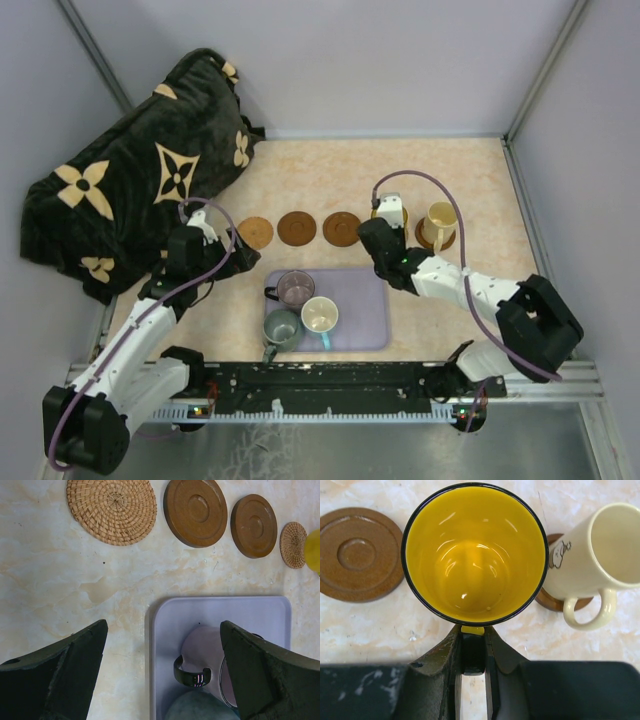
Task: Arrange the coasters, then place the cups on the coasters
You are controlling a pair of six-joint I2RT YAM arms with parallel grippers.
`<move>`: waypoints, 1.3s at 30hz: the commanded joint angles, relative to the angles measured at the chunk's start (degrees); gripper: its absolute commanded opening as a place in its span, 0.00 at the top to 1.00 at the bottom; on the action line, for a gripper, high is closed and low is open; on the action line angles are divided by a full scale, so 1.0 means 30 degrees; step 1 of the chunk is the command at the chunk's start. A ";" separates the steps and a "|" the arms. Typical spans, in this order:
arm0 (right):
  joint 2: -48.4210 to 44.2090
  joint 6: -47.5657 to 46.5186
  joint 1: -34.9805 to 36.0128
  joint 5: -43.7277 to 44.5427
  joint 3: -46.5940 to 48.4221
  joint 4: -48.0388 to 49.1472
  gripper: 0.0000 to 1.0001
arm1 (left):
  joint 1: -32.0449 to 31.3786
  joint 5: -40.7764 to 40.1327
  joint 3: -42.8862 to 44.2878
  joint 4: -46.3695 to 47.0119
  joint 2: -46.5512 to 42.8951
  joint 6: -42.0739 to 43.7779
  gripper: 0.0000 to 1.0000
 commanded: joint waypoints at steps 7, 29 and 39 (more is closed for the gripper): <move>0.0781 -0.1291 -0.1222 0.0547 -0.0106 0.5907 1.00 | -0.0109 0.0268 -0.0249 0.0811 0.0334 -0.0017 0.00; 0.2042 -0.0262 -0.1600 0.0665 -0.1138 0.7487 1.00 | -0.0197 0.0256 -0.0337 0.0760 0.0324 0.0014 0.00; 0.2229 -0.0153 -0.1766 0.0359 -0.1477 0.8037 1.00 | -0.0228 0.0152 -0.0306 0.0691 0.0320 0.0039 0.00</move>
